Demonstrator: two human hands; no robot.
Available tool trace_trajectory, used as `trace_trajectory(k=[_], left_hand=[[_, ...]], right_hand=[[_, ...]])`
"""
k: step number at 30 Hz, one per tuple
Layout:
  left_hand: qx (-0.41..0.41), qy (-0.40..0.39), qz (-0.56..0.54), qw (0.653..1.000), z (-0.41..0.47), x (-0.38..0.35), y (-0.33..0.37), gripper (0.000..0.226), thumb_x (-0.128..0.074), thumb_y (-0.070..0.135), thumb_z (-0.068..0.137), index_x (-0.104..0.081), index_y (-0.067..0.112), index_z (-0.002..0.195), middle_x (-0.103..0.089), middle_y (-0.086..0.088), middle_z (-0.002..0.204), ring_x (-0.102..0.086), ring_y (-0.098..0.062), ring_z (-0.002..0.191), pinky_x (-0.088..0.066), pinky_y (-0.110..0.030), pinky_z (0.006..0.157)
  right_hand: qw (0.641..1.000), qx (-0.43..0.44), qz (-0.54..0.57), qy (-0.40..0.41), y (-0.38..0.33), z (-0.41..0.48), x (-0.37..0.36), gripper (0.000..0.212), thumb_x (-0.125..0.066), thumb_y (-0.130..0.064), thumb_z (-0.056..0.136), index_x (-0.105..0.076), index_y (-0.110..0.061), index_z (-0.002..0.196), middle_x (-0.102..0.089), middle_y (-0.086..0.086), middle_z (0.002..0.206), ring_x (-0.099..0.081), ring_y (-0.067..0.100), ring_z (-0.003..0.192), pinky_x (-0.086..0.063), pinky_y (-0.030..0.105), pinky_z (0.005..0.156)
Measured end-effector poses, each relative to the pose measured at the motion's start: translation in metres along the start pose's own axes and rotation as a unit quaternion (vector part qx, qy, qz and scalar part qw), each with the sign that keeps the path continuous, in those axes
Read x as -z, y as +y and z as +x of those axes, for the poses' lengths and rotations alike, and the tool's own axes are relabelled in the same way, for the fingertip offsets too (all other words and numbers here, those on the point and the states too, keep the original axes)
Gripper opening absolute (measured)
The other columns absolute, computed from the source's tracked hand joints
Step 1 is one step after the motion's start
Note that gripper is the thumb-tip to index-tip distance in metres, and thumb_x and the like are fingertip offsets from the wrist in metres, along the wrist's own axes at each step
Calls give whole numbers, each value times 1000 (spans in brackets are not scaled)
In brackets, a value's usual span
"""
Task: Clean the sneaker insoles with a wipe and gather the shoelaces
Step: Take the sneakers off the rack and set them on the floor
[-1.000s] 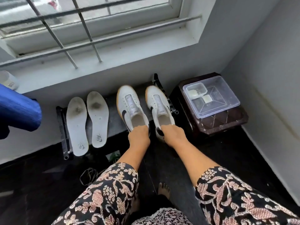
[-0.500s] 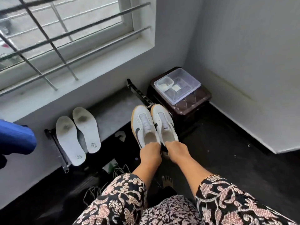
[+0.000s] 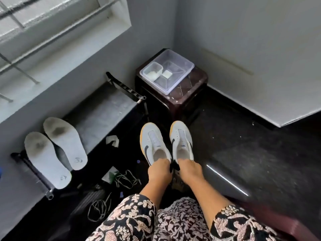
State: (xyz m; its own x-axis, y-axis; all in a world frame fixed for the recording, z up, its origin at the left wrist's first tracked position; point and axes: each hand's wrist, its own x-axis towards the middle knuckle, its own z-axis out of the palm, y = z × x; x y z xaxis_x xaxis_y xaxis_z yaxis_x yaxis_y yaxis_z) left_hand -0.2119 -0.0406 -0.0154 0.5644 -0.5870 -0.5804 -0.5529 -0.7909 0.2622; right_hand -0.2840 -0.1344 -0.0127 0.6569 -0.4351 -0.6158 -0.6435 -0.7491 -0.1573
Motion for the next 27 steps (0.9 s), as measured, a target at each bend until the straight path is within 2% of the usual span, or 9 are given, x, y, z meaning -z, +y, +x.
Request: trace_trajectory(k=[2, 7, 11, 14, 16, 19, 20, 23, 27], left_hand=[[1, -17, 4, 1000, 16, -17, -2, 13, -53, 26, 89, -54, 15, 95, -60, -7, 103, -61, -29, 94, -40, -33, 64], [-5, -36, 1, 999, 64, -71, -16, 15, -51, 29, 91, -53, 14, 93, -61, -7, 99, -60, -30, 90, -38, -33, 62], [-5, -58, -1, 998, 112, -119, -32, 18, -49, 34, 91, -44, 18, 86, -60, -6, 93, -59, -30, 87, -37, -32, 61], [3, -82, 5, 997, 149, -160, -44, 9, -49, 22, 87, -41, 18, 85, -57, -5, 83, -58, -30, 83, -36, -32, 60], [7, -93, 15, 996, 171, -185, -51, 10, -48, 11, 83, -43, 18, 86, -54, -4, 80, -58, -30, 81, -36, -33, 59], [10, -103, 31, 994, 201, -228, -61, 21, -45, 4, 81, -49, 16, 97, -60, -7, 92, -60, -31, 85, -37, -33, 60], [10, -106, 33, 994, 209, -239, -64, 23, -45, 4, 81, -50, 16, 101, -60, -7, 94, -61, -31, 87, -38, -33, 60], [8, -109, 47, 993, 237, -273, -75, 22, -48, 6, 84, -51, 16, 104, -61, -8, 100, -63, -30, 92, -43, -34, 65], [14, -113, 42, 993, 270, -311, -87, 18, -50, 11, 89, -52, 14, 106, -60, -11, 105, -64, -31, 93, -41, -35, 63]], right_hand=[[1000, -19, 21, -12, 8, 14, -20, 18, -50, -12, 90, -55, -13, 107, -64, 10, 111, -61, 30, 103, -44, 32, 73], [996, -51, 57, -37, 25, 65, -77, 16, -51, -14, 90, -55, -14, 106, -65, 10, 109, -61, 29, 101, -44, 33, 72], [992, -83, 75, -53, 39, 114, -129, 17, -51, -16, 89, -53, -18, 106, -65, 7, 107, -61, 28, 101, -46, 33, 76], [991, -99, 79, -52, 50, 150, -171, 19, -52, -16, 89, -52, -18, 107, -66, 6, 107, -62, 27, 101, -46, 32, 76], [990, -107, 71, -51, 54, 173, -195, 22, -52, -15, 89, -51, -18, 111, -67, 5, 108, -63, 25, 103, -44, 32, 81], [990, -123, 48, -56, 59, 207, -236, 28, -55, -17, 87, -50, -19, 114, -69, 6, 105, -63, 24, 105, -32, 42, 107], [990, -125, 39, -62, 61, 216, -247, 29, -56, -17, 87, -50, -19, 115, -69, 6, 104, -63, 24, 105, -27, 46, 111], [988, -125, 37, -78, 69, 244, -280, 29, -58, -19, 85, -51, -18, 113, -69, 8, 102, -64, 26, 103, -25, 50, 111], [991, -103, 27, -74, 77, 274, -318, 25, -57, -16, 85, -51, -17, 109, -70, 8, 98, -66, 27, 97, -36, 46, 101]])
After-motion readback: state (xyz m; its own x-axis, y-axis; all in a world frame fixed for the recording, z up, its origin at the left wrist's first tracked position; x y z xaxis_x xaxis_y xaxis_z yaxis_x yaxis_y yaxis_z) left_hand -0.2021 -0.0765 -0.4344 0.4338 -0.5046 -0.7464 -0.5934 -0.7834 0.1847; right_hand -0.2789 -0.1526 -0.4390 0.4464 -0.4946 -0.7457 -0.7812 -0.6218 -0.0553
